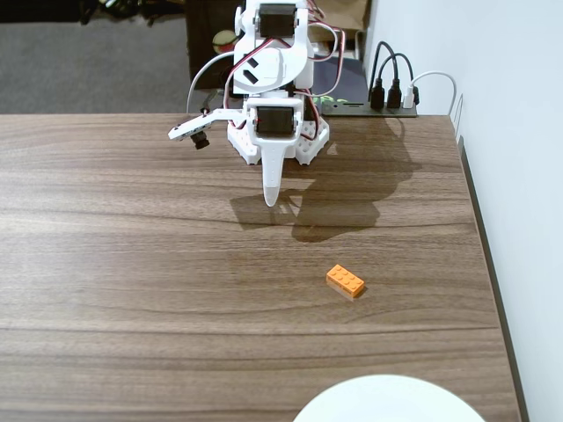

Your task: Grasp a lego block and put it on the plate.

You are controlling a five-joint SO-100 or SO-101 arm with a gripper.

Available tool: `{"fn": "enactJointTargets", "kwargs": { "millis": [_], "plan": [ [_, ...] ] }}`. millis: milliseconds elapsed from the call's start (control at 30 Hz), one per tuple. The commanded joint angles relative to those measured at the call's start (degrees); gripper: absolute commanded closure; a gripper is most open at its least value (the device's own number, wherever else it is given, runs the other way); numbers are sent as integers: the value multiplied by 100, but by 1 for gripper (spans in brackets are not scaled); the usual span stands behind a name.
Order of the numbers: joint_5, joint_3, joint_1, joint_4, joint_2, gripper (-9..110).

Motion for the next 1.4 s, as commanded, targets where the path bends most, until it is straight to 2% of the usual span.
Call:
{"fn": "enactJointTargets", "kwargs": {
  "millis": [0, 600, 933, 1367],
  "plan": [
    [-114, -18, -123, 9, -9, 101],
    [-141, -26, -141, -44, -105, 101],
    [-483, -1037, -9, -896, -2136, 101],
    [-3208, -3006, 44, -729, -4755, 101]
  ]
}}
